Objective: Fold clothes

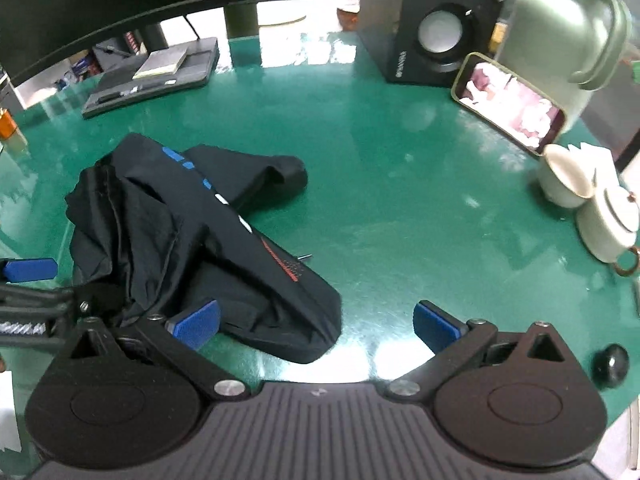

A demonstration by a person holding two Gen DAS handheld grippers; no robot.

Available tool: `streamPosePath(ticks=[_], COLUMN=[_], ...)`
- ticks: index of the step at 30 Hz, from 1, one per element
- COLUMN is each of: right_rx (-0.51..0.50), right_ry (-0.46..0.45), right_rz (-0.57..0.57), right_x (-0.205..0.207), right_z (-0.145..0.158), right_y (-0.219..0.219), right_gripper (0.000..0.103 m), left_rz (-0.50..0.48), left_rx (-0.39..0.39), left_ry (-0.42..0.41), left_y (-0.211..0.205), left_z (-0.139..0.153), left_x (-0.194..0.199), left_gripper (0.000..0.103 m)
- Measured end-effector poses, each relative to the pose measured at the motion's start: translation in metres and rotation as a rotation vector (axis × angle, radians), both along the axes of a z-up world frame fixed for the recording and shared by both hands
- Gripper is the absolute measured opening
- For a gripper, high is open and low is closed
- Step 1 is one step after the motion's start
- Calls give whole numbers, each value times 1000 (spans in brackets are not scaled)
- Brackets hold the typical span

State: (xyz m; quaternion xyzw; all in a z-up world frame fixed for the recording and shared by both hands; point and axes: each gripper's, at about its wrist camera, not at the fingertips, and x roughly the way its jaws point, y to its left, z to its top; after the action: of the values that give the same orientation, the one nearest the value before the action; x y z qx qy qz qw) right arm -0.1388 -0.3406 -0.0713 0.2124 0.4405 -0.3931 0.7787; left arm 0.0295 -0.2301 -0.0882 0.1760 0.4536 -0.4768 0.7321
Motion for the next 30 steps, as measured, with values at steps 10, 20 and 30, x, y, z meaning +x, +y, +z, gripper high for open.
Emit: streamPosePath(ticks=[10, 20, 30], right_rx=[39, 156, 271], right_ry=[-71, -172, -230], right_rz=[47, 307, 413], right_x=[3, 39, 48], right_z=[-3, -10, -23], right_y=[-5, -29, -36], right_gripper=[27, 41, 9], left_rz=[37, 137, 106], left_rx=[-108, -115, -99], left_ry=[26, 3, 84], left_y=[18, 27, 11], left_z=[9, 11, 9], left_x=[10, 2, 2], left_gripper=[38, 38, 30])
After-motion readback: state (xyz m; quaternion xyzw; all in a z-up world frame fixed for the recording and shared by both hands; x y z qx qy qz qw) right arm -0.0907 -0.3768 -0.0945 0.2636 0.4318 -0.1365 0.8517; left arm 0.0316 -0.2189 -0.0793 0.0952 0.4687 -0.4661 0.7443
